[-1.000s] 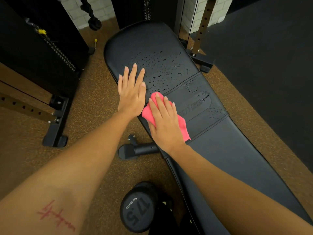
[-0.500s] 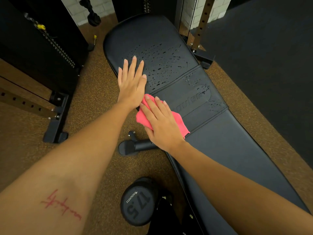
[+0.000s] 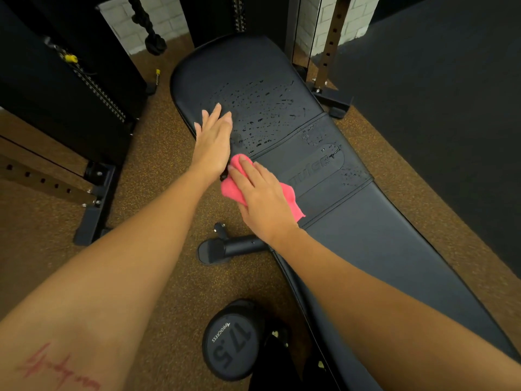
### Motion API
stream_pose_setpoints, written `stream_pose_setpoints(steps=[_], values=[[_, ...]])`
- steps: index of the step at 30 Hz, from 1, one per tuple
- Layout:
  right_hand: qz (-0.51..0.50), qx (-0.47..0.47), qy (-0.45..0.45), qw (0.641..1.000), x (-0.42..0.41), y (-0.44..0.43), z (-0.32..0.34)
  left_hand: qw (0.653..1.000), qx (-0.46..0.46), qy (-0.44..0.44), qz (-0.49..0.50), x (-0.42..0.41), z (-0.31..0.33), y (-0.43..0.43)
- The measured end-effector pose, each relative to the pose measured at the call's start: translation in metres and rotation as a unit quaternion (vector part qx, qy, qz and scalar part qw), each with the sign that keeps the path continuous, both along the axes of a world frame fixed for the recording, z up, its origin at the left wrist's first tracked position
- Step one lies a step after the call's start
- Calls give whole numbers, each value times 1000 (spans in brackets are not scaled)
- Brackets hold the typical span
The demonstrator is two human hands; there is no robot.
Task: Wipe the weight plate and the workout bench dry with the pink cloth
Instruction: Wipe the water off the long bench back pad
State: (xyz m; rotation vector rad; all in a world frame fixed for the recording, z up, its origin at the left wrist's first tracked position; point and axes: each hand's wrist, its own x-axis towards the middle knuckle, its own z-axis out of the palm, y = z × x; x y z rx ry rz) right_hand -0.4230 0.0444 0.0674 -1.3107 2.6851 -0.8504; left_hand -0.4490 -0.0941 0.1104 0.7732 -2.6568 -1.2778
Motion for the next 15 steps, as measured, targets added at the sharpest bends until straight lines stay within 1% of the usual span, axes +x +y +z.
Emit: stream_pose_setpoints(steps=[1,3,5,6,7,8,9,10,11,12,13,15], values=[[28,9,15,999,5,6,-2,999,31,17,28,3,2,3],[109,32,64,992,13,21,-9,993,65,54,85,11,3,9],[170,21,71,983,14,37,-14,981,81,100,146,21,3,16],[179,2,51,983,13,44,-14,972,92,125,178,26,3,18],[162,-25,10,986,12,48,-11,960,103,149,212,29,4,19],[115,-61,-57,990,13,52,-4,948,116,169,244,32,5,20],[42,-100,-146,983,13,55,7,936,130,184,272,33,7,21],[-42,-149,-243,957,13,57,21,924,145,196,293,33,10,23],[-114,-202,-328,916,10,58,36,915,163,209,304,31,14,28],[-180,-249,-387,869,5,61,47,909,183,221,302,29,19,36],[-228,-283,-421,831,-2,63,55,907,203,227,291,27,24,46],[-281,-307,-465,782,-17,68,64,918,233,210,242,23,32,71]])
